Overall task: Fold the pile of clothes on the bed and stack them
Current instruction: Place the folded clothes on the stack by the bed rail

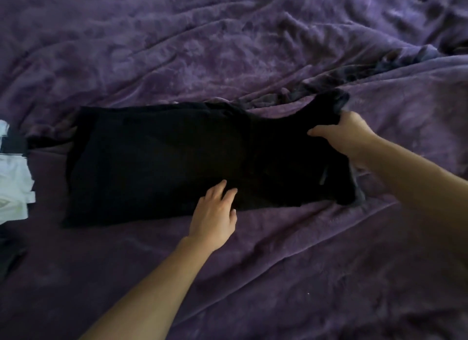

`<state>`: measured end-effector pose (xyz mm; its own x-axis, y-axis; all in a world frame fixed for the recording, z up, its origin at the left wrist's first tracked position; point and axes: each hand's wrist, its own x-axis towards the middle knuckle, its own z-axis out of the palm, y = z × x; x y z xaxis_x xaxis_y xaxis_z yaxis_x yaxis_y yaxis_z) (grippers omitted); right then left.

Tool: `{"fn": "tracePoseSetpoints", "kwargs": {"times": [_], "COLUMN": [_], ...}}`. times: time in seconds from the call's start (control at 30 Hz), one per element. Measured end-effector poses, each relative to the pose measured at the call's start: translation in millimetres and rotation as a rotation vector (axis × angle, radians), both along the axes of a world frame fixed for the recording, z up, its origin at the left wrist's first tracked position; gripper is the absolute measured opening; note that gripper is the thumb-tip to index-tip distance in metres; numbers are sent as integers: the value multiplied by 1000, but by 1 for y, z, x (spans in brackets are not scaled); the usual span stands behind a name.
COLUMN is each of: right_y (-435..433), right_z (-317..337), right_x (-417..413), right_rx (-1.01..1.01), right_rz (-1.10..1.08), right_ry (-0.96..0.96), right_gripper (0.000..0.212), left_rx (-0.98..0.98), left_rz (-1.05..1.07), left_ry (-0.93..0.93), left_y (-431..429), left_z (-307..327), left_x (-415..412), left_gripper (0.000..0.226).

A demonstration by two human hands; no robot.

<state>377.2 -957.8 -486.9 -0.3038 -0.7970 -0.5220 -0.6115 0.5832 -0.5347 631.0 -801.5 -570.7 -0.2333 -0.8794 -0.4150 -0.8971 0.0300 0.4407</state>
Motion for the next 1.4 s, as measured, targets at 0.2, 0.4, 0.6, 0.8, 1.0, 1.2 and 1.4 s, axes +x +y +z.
{"fn": "tracePoseSetpoints", "kwargs": {"times": [0.2, 0.4, 0.6, 0.8, 1.0, 1.2, 1.4], "right_y": [-1, 14, 38, 34, 16, 6, 30], "right_z": [1, -42, -77, -83, 8, 34, -21], "right_x": [150, 153, 65, 75, 158, 314, 443], "right_rx": [269, -24, 50, 179, 126, 135, 263], "right_rz": [81, -40, -169, -222, -27, 221, 325], "right_ry": [-347, -280, 21, -358, -536, -387, -329], "right_gripper": [25, 20, 58, 46, 14, 23, 25], "left_rx": [-1, -182, -153, -44, -41, -131, -171], "left_rz": [309, 434, -19, -161, 57, 603, 850], "left_ry": [86, 142, 19, -113, 117, 302, 260], "left_y": [26, 36, 20, 14, 27, 58, 107], "left_z": [22, 29, 6, -21, 4, 35, 33], "left_x": [65, 93, 51, 65, 94, 168, 247], "left_gripper": [43, 37, 52, 59, 52, 32, 28]}}
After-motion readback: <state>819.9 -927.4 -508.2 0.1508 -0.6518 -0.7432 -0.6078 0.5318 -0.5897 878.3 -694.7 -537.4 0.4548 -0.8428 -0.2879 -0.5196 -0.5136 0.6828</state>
